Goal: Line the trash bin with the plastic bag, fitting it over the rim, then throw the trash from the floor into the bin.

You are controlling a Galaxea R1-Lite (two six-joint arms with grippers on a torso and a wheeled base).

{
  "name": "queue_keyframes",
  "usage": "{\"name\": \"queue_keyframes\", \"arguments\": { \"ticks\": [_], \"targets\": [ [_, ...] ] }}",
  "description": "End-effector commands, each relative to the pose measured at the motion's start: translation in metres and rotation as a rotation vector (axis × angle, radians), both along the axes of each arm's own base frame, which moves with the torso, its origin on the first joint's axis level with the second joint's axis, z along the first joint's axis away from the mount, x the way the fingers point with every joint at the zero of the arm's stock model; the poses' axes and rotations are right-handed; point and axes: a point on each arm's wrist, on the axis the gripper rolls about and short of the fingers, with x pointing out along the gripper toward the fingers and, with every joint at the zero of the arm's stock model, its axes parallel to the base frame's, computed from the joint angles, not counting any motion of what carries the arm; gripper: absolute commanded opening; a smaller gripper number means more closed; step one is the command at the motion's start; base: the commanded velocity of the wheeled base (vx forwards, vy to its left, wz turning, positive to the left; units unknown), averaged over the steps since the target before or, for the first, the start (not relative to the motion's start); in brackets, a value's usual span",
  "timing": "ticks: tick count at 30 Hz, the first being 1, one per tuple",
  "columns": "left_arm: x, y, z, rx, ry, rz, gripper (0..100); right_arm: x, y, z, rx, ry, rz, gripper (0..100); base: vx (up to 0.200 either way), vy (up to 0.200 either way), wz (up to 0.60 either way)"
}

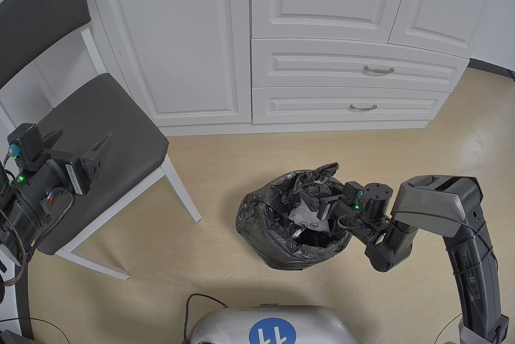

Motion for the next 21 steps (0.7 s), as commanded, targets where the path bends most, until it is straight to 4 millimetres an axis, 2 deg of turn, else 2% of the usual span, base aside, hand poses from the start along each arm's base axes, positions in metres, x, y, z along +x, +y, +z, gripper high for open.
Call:
{"name": "queue_keyframes", "arguments": {
  "ticks": [1, 9, 16, 21],
  "targets": [
    [0.000, 0.000, 0.000, -0.001, -0.001, 0.000, 100, -0.009, -0.006, 0.031, -0.005, -0.055, 0.000, 100, 0.000, 0.000, 0.00],
    [-0.001, 0.000, 0.000, 0.000, -0.002, 0.000, 100, -0.018, -0.019, 0.033, -0.085, -0.055, 0.004, 100, 0.000, 0.000, 0.00],
    [-0.001, 0.000, 0.000, -0.001, -0.001, 0.000, 100, -0.020, -0.019, 0.045, -0.080, -0.078, 0.010, 100, 0.000, 0.000, 0.00],
    [-0.001, 0.000, 0.000, 0.001, -0.001, 0.000, 100, -0.018, -0.020, 0.044, -0.089, -0.083, -0.004, 100, 0.000, 0.000, 0.00]
  ]
}}
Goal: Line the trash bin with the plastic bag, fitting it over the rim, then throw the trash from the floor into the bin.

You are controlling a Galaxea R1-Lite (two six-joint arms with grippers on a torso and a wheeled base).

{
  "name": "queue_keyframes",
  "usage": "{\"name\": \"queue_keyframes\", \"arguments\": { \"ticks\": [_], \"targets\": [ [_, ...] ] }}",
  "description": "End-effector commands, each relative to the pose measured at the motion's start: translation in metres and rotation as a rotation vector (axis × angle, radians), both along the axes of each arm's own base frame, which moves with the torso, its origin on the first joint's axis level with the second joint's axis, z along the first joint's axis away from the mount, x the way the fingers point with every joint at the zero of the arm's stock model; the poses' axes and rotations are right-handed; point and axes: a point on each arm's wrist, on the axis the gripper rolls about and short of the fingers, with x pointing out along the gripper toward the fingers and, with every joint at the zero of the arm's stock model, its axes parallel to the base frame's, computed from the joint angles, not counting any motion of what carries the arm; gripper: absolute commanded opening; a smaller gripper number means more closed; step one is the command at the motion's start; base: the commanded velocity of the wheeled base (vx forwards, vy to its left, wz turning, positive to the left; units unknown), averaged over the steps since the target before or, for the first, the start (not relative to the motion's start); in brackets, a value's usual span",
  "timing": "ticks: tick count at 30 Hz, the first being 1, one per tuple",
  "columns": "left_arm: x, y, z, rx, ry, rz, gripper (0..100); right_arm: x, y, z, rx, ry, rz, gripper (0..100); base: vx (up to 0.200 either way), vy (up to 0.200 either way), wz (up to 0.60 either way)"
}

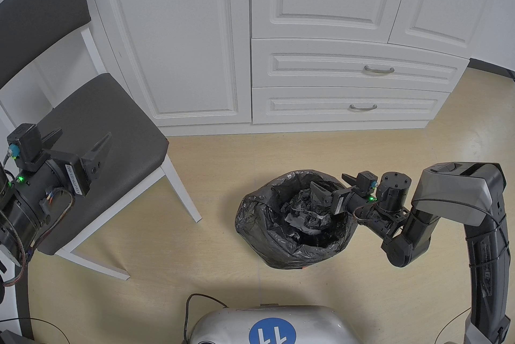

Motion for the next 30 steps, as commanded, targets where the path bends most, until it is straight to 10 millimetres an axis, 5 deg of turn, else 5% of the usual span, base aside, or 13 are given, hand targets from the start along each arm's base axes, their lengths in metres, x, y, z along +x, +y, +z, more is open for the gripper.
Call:
{"name": "queue_keyframes", "arguments": {
  "ticks": [1, 9, 10, 17, 23, 30],
  "targets": [
    [0.000, 0.000, 0.000, -0.001, 0.000, 0.000, 100, 0.001, -0.002, 0.003, -0.011, -0.030, -0.007, 100, 0.000, 0.000, 0.00],
    [0.000, 0.000, 0.000, 0.001, 0.001, -0.001, 100, -0.004, -0.027, -0.004, -0.229, -0.068, -0.044, 100, 0.000, 0.000, 0.00],
    [0.000, 0.000, 0.000, 0.001, 0.001, -0.001, 100, -0.006, -0.026, -0.004, -0.232, -0.063, -0.039, 0, 0.000, 0.000, 0.00],
    [0.000, 0.000, 0.000, 0.001, 0.001, -0.001, 100, -0.011, -0.021, -0.018, -0.244, -0.025, -0.014, 0, 0.000, 0.000, 0.00],
    [0.000, 0.000, -0.001, 0.002, 0.002, -0.001, 100, -0.015, 0.000, -0.051, -0.264, 0.033, 0.047, 0, 0.000, 0.000, 0.00],
    [0.000, 0.000, 0.000, 0.001, -0.001, -0.001, 100, 0.006, 0.016, -0.077, -0.267, 0.038, -0.018, 0, 0.000, 0.000, 0.00]
  ]
}}
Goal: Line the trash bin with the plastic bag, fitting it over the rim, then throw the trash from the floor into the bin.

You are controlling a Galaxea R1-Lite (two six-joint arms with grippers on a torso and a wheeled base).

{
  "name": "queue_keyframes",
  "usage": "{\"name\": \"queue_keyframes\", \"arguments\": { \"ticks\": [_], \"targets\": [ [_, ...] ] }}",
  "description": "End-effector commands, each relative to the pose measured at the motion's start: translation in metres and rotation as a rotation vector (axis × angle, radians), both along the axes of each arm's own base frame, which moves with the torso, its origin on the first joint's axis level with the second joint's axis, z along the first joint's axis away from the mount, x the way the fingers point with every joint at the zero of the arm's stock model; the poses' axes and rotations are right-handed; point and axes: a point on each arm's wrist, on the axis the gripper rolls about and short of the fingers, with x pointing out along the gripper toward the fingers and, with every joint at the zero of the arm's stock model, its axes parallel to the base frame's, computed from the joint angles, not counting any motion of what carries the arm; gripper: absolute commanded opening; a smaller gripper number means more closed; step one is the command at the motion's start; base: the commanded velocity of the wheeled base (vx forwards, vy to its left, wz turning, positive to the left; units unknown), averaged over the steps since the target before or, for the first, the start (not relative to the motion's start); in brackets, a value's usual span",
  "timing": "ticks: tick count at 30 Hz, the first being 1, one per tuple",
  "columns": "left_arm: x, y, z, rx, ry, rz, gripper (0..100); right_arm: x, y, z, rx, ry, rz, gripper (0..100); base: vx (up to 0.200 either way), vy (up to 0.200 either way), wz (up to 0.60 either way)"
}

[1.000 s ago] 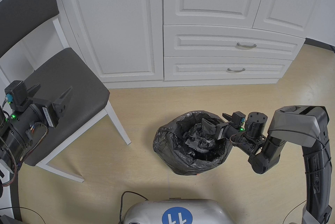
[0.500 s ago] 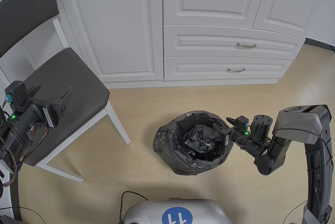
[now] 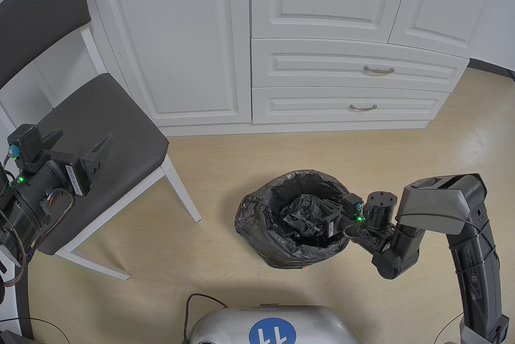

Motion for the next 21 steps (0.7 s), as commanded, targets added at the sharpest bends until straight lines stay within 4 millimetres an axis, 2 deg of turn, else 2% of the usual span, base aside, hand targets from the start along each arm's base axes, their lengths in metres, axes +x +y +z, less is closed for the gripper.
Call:
{"name": "queue_keyframes", "arguments": {
  "ticks": [1, 6, 13, 17, 21],
  "targets": [
    [0.000, 0.000, 0.001, -0.001, -0.002, 0.000, 100, 0.012, 0.012, -0.028, 0.016, 0.025, -0.047, 0, 0.000, 0.000, 0.00],
    [0.001, 0.000, -0.001, 0.002, 0.005, 0.000, 100, 0.012, 0.014, -0.017, 0.064, 0.022, -0.051, 0, 0.000, 0.000, 0.00],
    [0.002, -0.001, -0.002, 0.005, 0.012, 0.000, 100, 0.012, 0.019, -0.026, 0.075, 0.031, -0.042, 0, 0.000, 0.000, 0.00],
    [0.002, -0.001, -0.002, 0.002, 0.009, 0.000, 100, 0.013, 0.020, -0.011, 0.119, 0.014, -0.045, 0, 0.000, 0.000, 0.00],
    [0.001, 0.000, -0.001, 0.001, 0.007, 0.000, 100, 0.008, 0.016, 0.019, 0.139, -0.024, -0.048, 0, 0.000, 0.000, 0.00]
  ]
}}
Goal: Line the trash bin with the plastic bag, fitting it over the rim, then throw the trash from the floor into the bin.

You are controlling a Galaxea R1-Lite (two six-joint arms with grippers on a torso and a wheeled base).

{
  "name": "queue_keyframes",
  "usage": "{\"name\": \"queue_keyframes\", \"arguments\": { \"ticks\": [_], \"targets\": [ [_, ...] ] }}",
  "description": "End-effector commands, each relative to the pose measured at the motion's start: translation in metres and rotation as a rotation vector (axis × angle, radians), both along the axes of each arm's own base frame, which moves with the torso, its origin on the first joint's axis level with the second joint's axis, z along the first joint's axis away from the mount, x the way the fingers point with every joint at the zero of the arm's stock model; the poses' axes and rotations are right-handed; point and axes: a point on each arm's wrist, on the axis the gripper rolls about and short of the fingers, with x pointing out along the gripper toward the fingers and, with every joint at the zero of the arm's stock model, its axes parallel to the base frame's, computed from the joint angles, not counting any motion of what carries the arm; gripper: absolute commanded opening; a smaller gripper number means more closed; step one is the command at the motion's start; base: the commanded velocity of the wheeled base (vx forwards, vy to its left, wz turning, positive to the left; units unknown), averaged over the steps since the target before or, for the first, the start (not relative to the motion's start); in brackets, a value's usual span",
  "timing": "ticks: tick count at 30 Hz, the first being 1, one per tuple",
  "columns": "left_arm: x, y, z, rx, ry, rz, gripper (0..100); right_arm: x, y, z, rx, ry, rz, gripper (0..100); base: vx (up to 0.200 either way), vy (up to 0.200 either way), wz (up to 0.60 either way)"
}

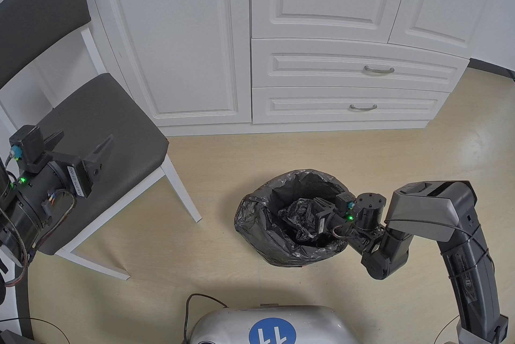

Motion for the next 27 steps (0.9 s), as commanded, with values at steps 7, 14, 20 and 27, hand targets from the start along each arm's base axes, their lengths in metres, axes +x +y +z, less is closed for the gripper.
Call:
{"name": "queue_keyframes", "arguments": {
  "ticks": [7, 14, 20, 27],
  "targets": [
    [0.000, 0.000, 0.000, 0.001, -0.002, 0.000, 100, -0.012, 0.011, 0.051, 0.086, -0.061, 0.028, 0, 0.000, 0.000, 0.00],
    [-0.001, 0.001, 0.001, -0.001, -0.007, 0.000, 100, -0.003, 0.026, 0.005, 0.109, 0.019, 0.025, 0, 0.000, 0.000, 0.00],
    [0.000, 0.000, 0.000, -0.001, -0.002, 0.000, 100, 0.004, 0.027, -0.021, 0.097, 0.079, 0.012, 0, 0.000, 0.000, 0.00],
    [0.000, 0.000, 0.000, 0.001, -0.002, 0.000, 100, 0.016, 0.030, -0.029, 0.196, 0.127, -0.016, 0, 0.000, 0.000, 0.00]
  ]
}}
